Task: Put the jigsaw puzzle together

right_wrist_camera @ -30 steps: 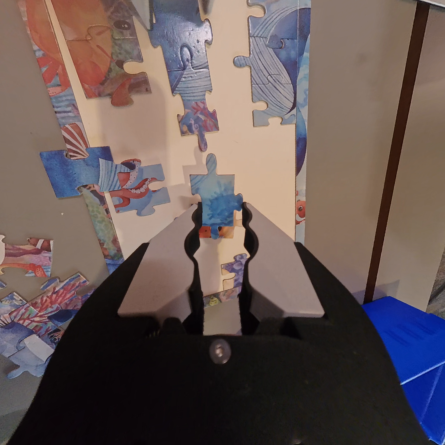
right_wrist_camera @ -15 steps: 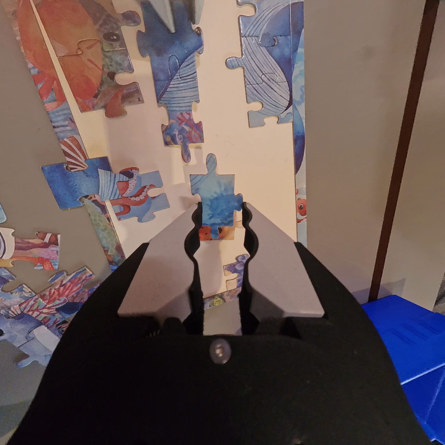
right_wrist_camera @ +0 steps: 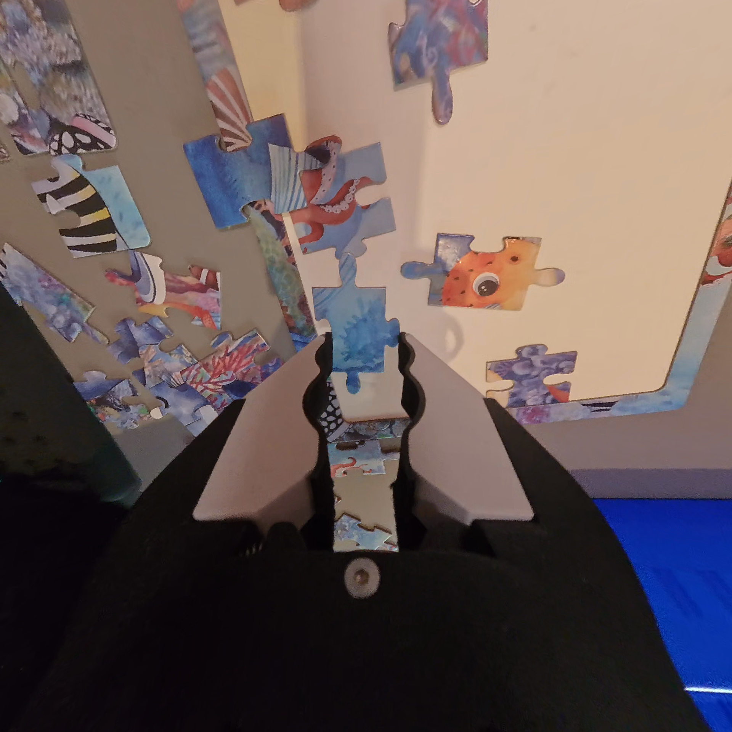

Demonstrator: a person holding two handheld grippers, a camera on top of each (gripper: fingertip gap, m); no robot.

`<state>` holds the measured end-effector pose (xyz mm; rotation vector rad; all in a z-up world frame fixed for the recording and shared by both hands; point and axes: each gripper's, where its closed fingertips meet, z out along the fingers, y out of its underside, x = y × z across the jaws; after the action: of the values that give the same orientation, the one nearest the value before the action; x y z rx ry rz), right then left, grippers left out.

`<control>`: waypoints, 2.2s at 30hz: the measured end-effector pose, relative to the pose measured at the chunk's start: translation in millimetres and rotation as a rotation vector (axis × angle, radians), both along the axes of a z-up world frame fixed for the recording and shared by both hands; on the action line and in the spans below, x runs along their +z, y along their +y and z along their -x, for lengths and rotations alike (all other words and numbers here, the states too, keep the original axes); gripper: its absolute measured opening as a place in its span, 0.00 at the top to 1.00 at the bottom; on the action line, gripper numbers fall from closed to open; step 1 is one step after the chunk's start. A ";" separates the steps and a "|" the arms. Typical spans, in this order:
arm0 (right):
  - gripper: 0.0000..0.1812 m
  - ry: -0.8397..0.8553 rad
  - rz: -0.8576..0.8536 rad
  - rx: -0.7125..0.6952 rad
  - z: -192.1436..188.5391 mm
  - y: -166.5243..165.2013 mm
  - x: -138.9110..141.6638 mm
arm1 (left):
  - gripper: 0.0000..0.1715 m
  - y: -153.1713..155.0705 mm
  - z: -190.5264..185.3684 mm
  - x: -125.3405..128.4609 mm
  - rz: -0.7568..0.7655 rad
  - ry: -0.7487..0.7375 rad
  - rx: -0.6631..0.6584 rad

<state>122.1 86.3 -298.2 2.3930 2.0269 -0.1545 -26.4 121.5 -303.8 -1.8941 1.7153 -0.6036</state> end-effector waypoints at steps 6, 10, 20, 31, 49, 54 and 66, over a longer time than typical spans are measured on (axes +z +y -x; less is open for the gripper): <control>0.76 0.044 -0.019 -0.002 10.6 0.3 7.3 | 0.81 -2.0 -0.7 -2.5 0.015 0.019 0.004; 0.74 0.065 -0.087 0.031 20.4 -2.2 24.5 | 0.81 -1.7 -0.8 1.6 0.009 0.009 0.005; 0.71 0.122 -0.187 0.103 64.4 -36.1 25.7 | 0.81 -6.2 1.9 12.5 -0.025 -0.003 -0.005; 0.75 0.214 -0.132 0.043 77.5 -44.1 -15.1 | 0.80 -2.4 9.6 14.7 -0.033 -0.004 0.013; 0.75 0.325 -0.334 0.033 106.1 61.5 16.0 | 0.77 28.6 43.3 -2.7 0.034 0.029 0.142; 0.75 0.235 -0.286 0.050 110.3 83.3 -8.6 | 0.75 26.5 41.4 -7.1 0.057 0.031 0.130; 0.75 0.294 -0.071 0.017 119.3 80.5 -11.6 | 0.77 27.9 41.4 -5.9 0.088 -0.004 0.132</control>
<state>2.9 166.8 -309.8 2.5246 2.2022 -0.4674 -67.7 149.4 -309.7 -2.0464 1.5700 -0.6408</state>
